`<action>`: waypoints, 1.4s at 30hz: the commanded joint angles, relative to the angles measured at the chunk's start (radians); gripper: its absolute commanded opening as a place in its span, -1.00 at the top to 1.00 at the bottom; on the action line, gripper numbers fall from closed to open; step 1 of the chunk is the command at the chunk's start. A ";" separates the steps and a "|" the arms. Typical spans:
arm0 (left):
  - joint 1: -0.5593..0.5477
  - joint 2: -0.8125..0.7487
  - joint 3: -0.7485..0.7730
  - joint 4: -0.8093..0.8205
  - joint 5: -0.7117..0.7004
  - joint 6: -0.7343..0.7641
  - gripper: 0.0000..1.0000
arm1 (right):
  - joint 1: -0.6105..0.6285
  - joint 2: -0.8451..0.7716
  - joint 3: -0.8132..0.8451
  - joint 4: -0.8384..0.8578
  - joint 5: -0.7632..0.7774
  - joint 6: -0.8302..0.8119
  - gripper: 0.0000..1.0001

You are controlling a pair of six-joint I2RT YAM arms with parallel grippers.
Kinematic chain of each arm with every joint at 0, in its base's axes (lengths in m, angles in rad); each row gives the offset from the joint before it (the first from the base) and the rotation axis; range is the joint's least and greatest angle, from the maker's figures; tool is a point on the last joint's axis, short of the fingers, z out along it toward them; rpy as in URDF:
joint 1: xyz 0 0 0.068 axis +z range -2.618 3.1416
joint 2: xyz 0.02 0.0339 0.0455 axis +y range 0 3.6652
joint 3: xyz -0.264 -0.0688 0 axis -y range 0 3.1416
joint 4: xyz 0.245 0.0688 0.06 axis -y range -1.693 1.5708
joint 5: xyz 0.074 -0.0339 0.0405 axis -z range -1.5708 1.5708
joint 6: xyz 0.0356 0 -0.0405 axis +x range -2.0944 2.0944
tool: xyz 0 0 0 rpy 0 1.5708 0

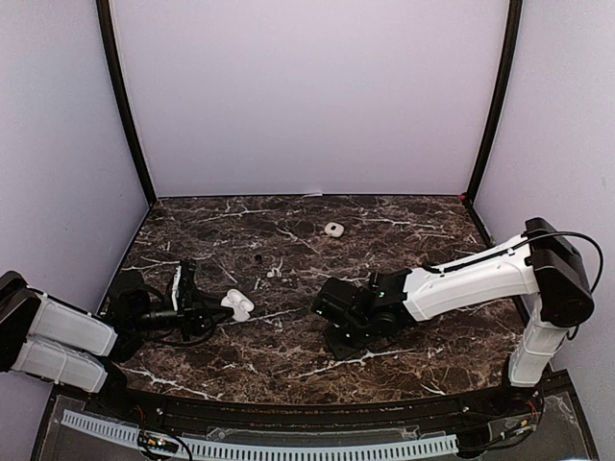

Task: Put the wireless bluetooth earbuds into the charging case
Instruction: Adjust the left earbud at the center of the board.

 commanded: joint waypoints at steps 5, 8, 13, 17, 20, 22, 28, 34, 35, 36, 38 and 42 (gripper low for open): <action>0.001 -0.019 -0.001 0.021 0.002 -0.001 0.63 | 0.010 0.014 0.031 -0.074 0.068 0.034 0.32; 0.002 -0.017 0.001 0.019 0.003 -0.001 0.63 | 0.010 0.004 0.010 -0.065 0.061 0.038 0.34; 0.001 -0.011 0.003 0.021 0.005 -0.001 0.63 | 0.010 0.013 -0.001 -0.055 0.047 0.034 0.35; 0.001 -0.006 0.004 0.018 0.005 -0.001 0.63 | 0.010 0.022 -0.001 -0.069 0.047 0.039 0.37; 0.000 0.001 0.004 0.021 0.011 -0.004 0.63 | 0.009 0.022 -0.012 -0.081 0.052 0.046 0.38; 0.001 0.004 0.006 0.024 0.013 -0.006 0.63 | 0.010 0.021 -0.018 -0.089 0.057 0.049 0.40; 0.000 0.004 0.006 0.024 0.013 -0.006 0.63 | 0.009 0.003 -0.042 -0.087 0.051 0.055 0.57; 0.000 0.003 0.006 0.025 0.013 -0.006 0.63 | 0.009 -0.016 -0.067 -0.087 0.046 0.061 0.57; 0.001 0.003 0.007 0.025 0.012 -0.006 0.63 | 0.010 -0.018 -0.072 -0.087 0.044 0.061 0.57; 0.001 0.002 0.006 0.024 0.013 -0.007 0.63 | 0.010 -0.021 -0.076 -0.087 0.043 0.062 0.57; 0.002 0.003 0.006 0.024 0.012 -0.007 0.63 | 0.010 -0.028 -0.087 -0.085 0.037 0.064 0.57; 0.001 0.005 0.008 0.024 0.013 -0.006 0.63 | 0.012 -0.050 -0.110 -0.084 0.023 0.069 0.55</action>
